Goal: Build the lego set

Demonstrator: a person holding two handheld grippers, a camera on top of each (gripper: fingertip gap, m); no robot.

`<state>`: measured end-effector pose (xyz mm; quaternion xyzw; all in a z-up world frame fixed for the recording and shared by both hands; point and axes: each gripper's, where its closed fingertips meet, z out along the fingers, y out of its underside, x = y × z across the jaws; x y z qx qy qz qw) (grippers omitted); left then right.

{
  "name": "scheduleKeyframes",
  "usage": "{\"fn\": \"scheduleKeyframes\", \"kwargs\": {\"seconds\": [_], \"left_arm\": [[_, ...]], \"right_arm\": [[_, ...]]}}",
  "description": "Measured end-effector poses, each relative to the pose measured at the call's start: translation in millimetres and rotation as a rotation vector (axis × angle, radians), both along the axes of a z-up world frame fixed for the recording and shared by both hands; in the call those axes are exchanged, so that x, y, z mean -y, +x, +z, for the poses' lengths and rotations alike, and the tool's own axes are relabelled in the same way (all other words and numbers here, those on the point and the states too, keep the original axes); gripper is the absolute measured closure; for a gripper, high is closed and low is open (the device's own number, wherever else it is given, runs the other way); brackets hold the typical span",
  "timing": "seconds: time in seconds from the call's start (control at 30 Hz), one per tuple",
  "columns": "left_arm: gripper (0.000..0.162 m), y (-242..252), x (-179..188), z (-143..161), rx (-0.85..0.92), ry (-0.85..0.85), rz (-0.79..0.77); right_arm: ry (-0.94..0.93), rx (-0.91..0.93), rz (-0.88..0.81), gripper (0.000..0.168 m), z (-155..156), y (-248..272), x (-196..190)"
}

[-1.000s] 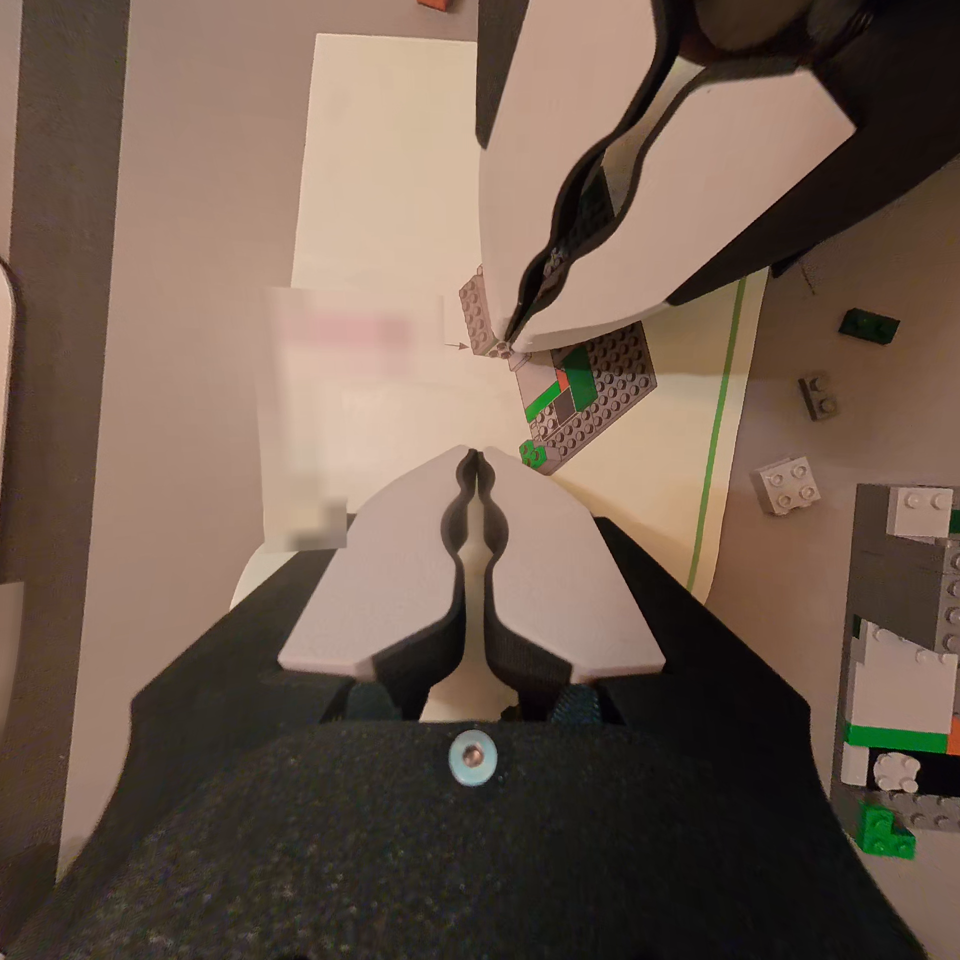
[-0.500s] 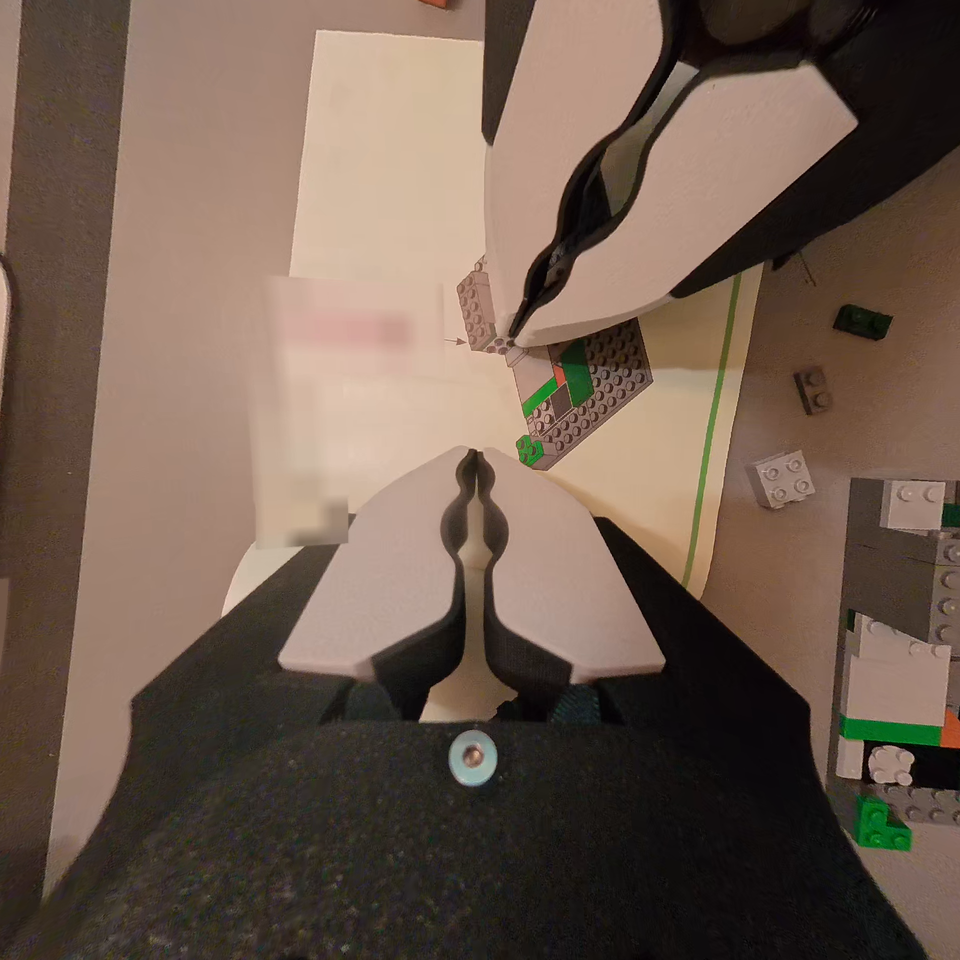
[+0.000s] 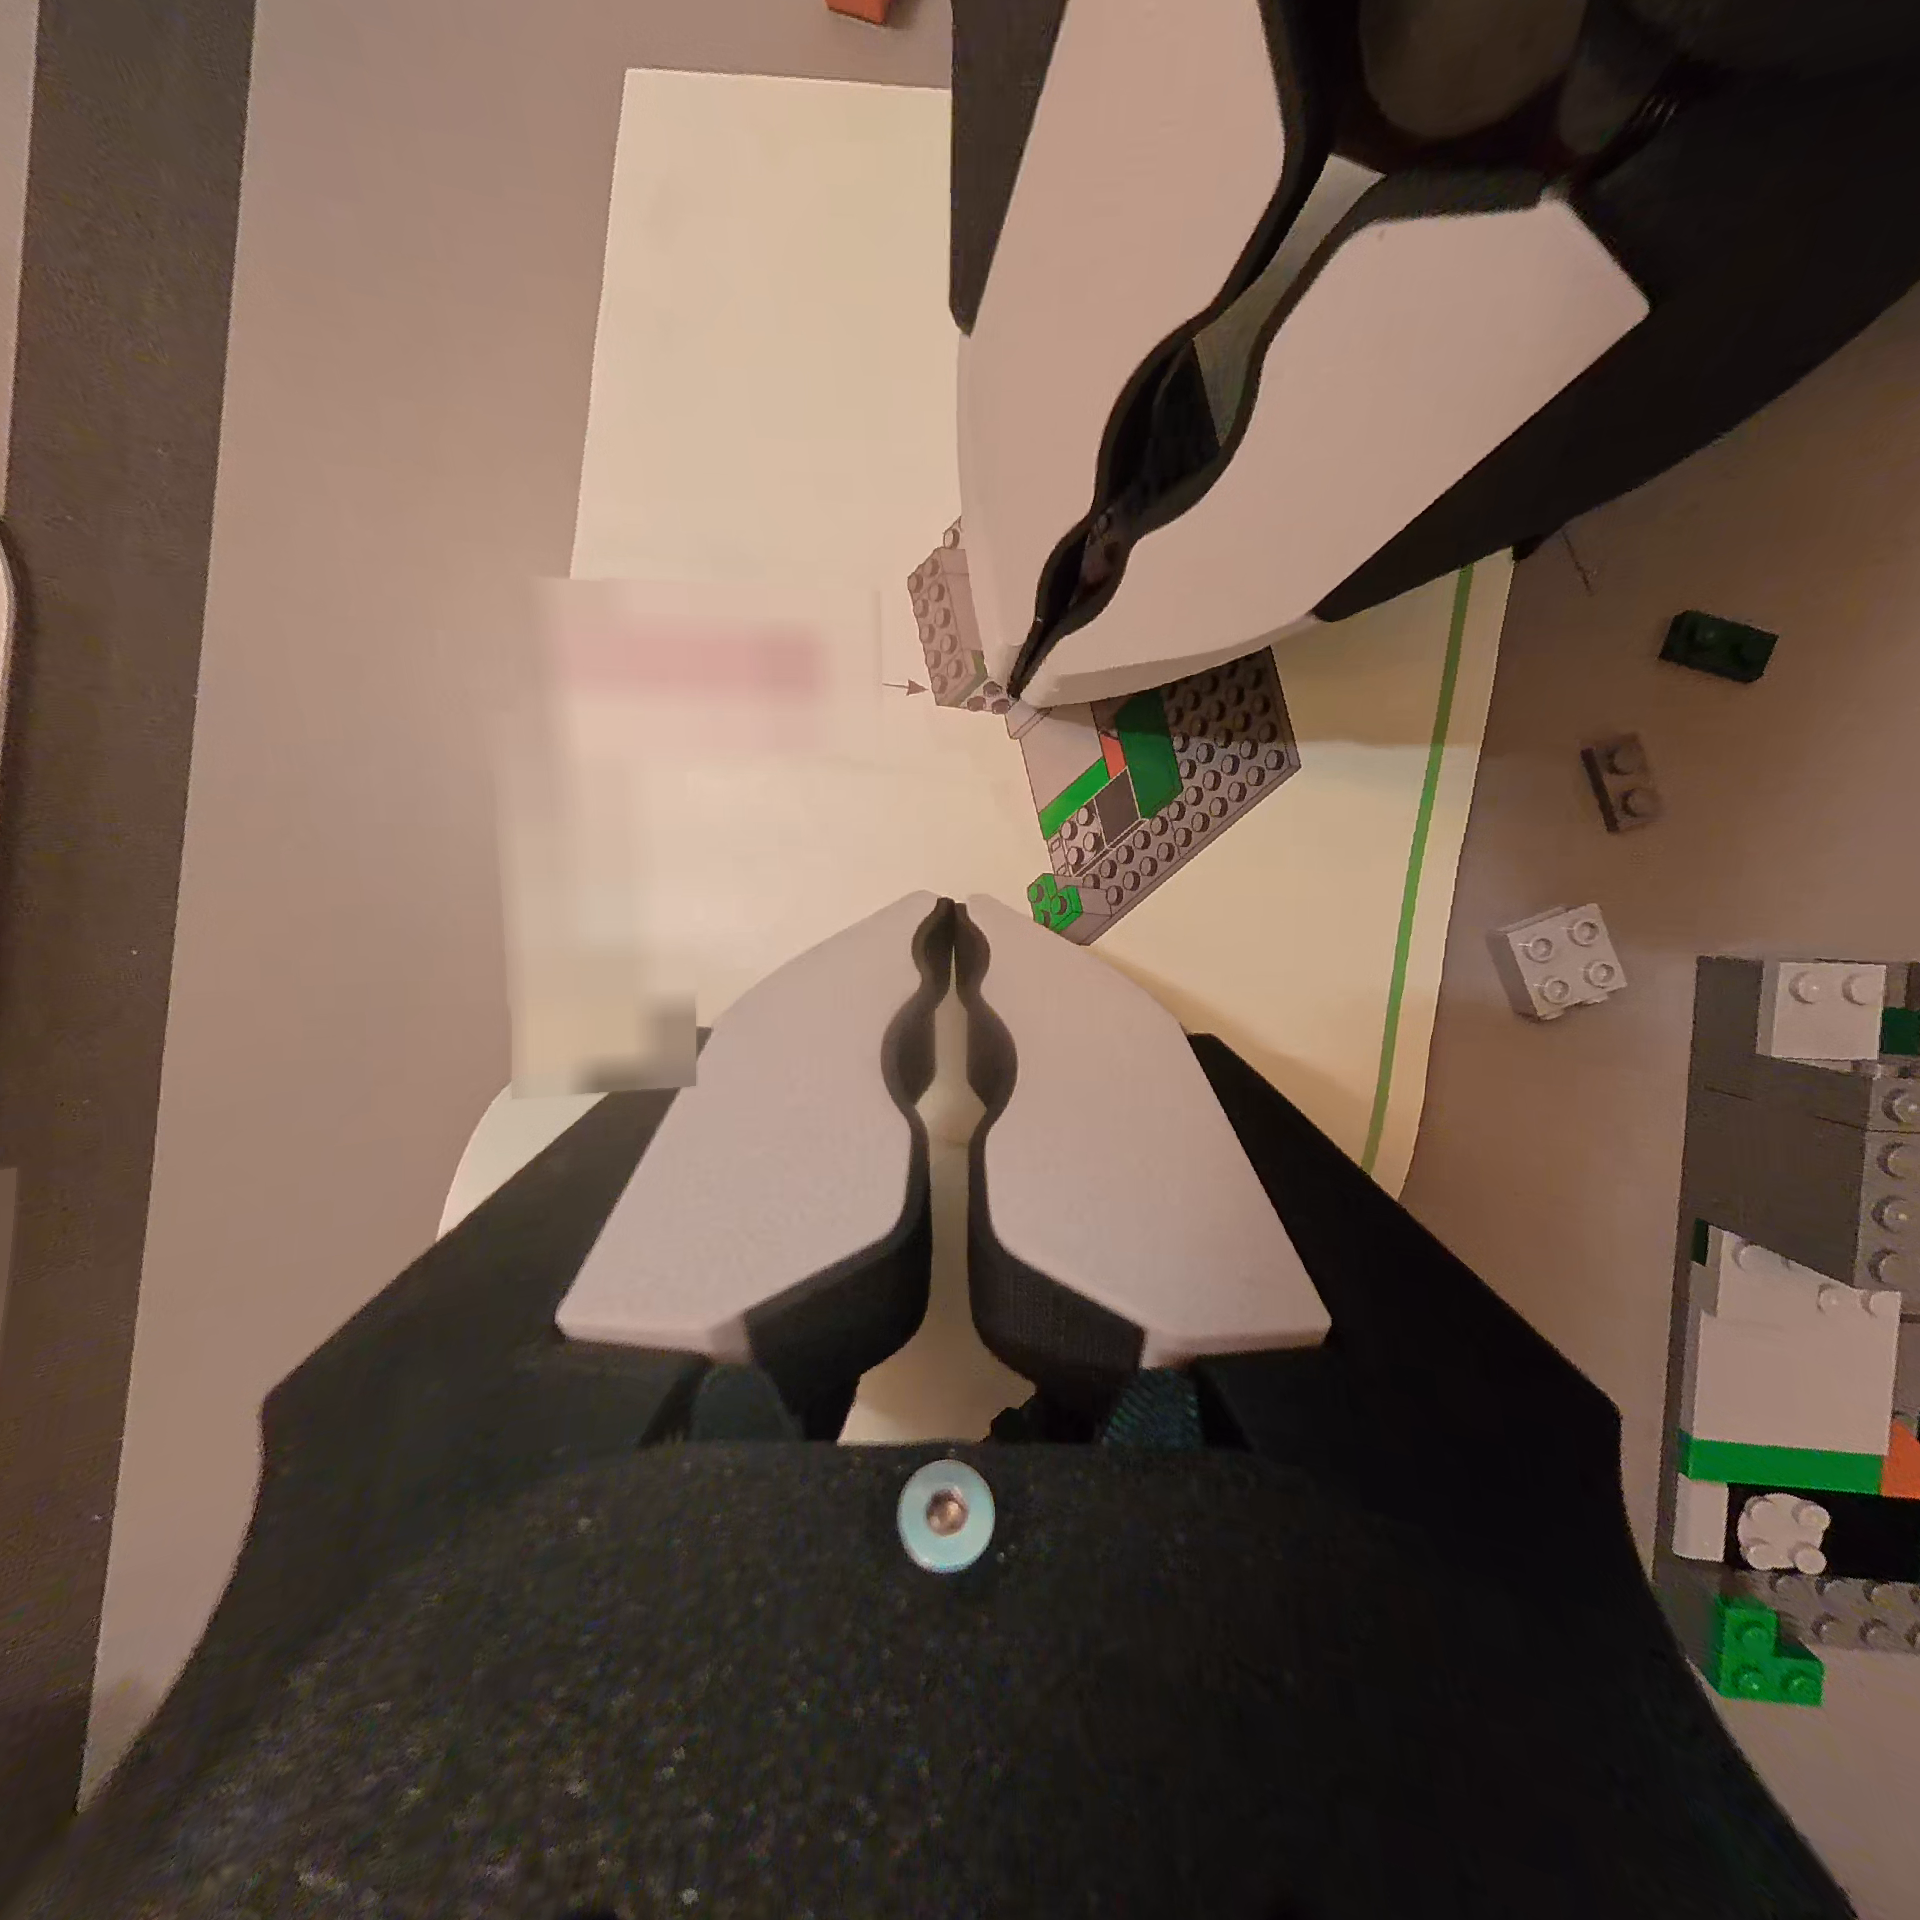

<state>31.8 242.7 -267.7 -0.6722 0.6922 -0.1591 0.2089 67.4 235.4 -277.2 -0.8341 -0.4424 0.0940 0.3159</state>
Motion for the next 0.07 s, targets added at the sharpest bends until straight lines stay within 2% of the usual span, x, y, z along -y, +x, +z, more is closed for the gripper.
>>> {"fn": "scheduleKeyframes", "kwargs": {"seconds": [0.03, 0.07], "left_arm": [[0.162, -0.1, -0.1, -0.2, 0.000, 0.001, 0.000], [0.162, 0.0, -0.1, -0.4, 0.000, 0.000, 0.000]], "right_arm": [[0.001, 0.000, 0.000, 0.168, 0.0, -0.1, -0.1], [-0.001, 0.000, 0.000, 0.168, 0.0, -0.2, -0.1]]}}
